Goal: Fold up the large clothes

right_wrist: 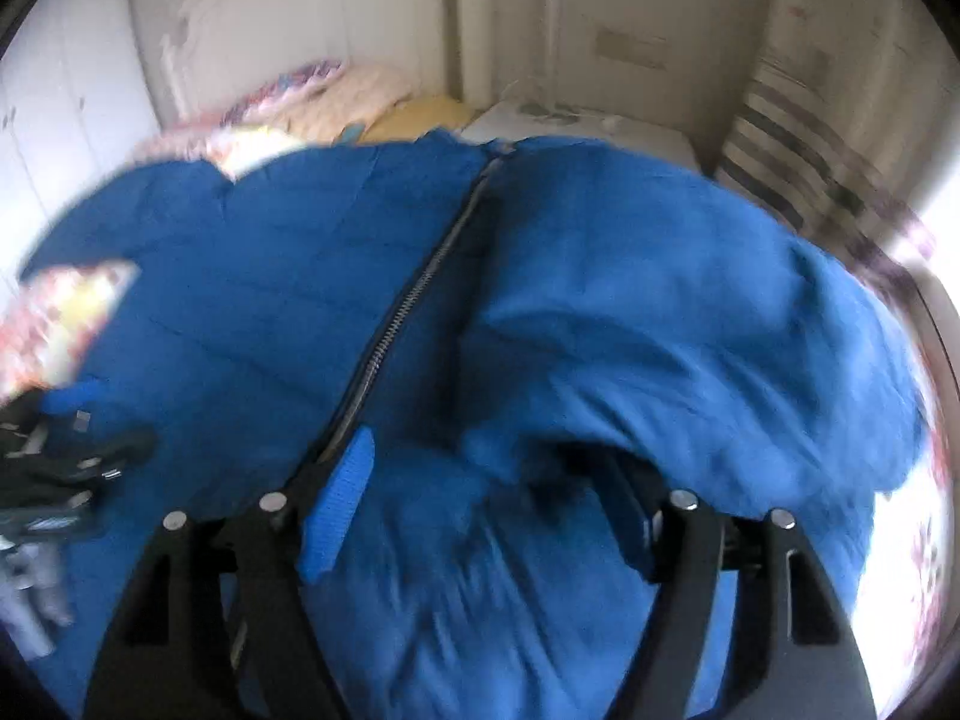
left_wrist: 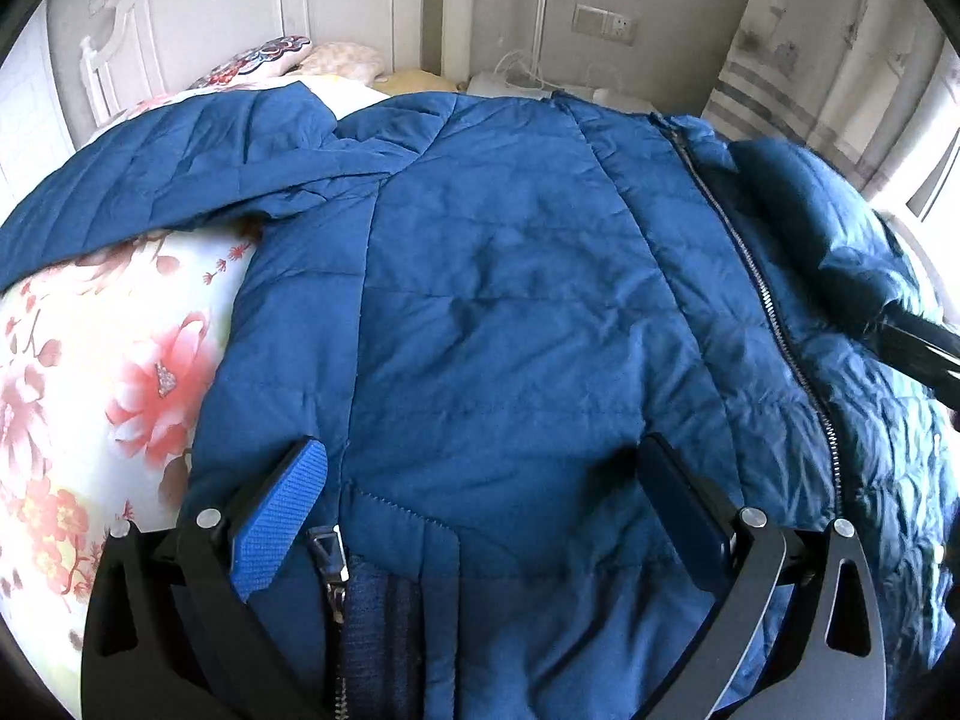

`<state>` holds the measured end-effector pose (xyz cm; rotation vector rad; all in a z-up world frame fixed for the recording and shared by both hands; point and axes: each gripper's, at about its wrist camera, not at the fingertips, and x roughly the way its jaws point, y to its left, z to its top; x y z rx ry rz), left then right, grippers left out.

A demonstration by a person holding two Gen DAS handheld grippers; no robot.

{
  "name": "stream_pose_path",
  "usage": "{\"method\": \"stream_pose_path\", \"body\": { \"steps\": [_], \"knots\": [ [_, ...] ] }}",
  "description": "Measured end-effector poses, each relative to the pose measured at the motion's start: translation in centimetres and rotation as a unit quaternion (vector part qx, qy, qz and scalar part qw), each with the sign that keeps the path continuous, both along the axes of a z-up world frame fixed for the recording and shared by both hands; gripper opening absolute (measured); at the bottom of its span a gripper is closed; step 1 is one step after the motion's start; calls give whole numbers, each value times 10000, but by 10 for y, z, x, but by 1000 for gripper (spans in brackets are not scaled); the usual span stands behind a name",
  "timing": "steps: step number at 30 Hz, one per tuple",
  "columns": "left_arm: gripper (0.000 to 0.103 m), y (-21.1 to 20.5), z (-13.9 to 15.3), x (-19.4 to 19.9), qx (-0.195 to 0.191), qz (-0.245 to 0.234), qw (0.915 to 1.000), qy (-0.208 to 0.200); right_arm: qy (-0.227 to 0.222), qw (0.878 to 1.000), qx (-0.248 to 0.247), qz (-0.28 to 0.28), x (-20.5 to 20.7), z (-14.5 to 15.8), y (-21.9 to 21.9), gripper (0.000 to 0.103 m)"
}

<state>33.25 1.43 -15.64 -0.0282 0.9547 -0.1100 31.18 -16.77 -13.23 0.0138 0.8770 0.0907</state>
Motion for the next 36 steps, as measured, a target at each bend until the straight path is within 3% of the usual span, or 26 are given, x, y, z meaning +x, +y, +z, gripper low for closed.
{"method": "stream_pose_path", "body": {
  "steps": [3,6,7,10,11,14,17,20,21,22,23,25,26,28,29,31,33,34,36],
  "knots": [
    [97,-14,21,-10,-70,-207,9990,-398,-417,9976,499,-257,-56,22,-40,81],
    [97,-73,51,-19,195,-944,9912,-910,-707,9861,1078,-1046,-112,26,-90,82],
    [98,-93,58,-20,290,-1185,9871,-1036,-734,9767,1399,-1451,-127,21,-113,81],
    [98,-178,71,-20,907,-2067,9644,-1381,-630,9557,1781,-2255,-164,-3,-140,74],
    [98,-211,72,-18,1131,-2392,9528,-1490,-603,9524,1787,-2393,-173,-9,-138,74],
    [98,-290,71,-6,1490,-3120,9252,-1561,-522,9586,1520,-2350,-188,-18,-128,75],
    [98,-349,61,2,1757,-3586,9049,-1475,-641,9672,1240,-2122,-192,-13,-115,75],
    [97,-393,34,11,2246,-3846,8867,-1242,-548,9684,1273,-2073,-174,-21,-104,75],
    [83,-403,23,16,2430,-3884,8809,-1190,-528,9676,1335,-2079,-171,-23,-102,75],
    [58,-408,17,18,2536,-3858,8789,-1204,-544,9666,1397,-2080,-171,-24,-103,75],
    [53,-409,16,22,2514,-3801,8814,-1244,-566,9652,1461,-2095,-171,-24,-105,75],
    [25,-399,30,25,1890,-3792,8967,-1284,-578,9640,1529,-2098,-177,-26,-108,75],
    [22,-385,45,28,1340,-3621,9128,-1335,-610,9634,1552,-2101,-178,-26,-109,75],
    [21,-347,76,37,291,-3235,9352,-1414,-674,9620,1583,-2121,-182,-25,-108,75],
    [21,-309,96,46,-542,-2899,9449,-1425,-691,9613,1615,-2123,-183,-25,-109,75],
    [20,-247,115,56,-1625,-2364,9476,-1407,-709,9604,1644,-2134,-185,-25,-110,75],
    [21,-159,119,67,-2680,-1636,9400,-1335,-742,9603,1642,-2132,-186,-24,-110,75],
    [21,-116,113,70,-3036,-1268,9357,-1272,-743,9605,1636,-2126,-186,-23,-109,75],
    [21,-54,93,69,-3362,-674,9327,-1118,-731,9610,1627,-2112,-186,-23,-108,76]
  ]
}}
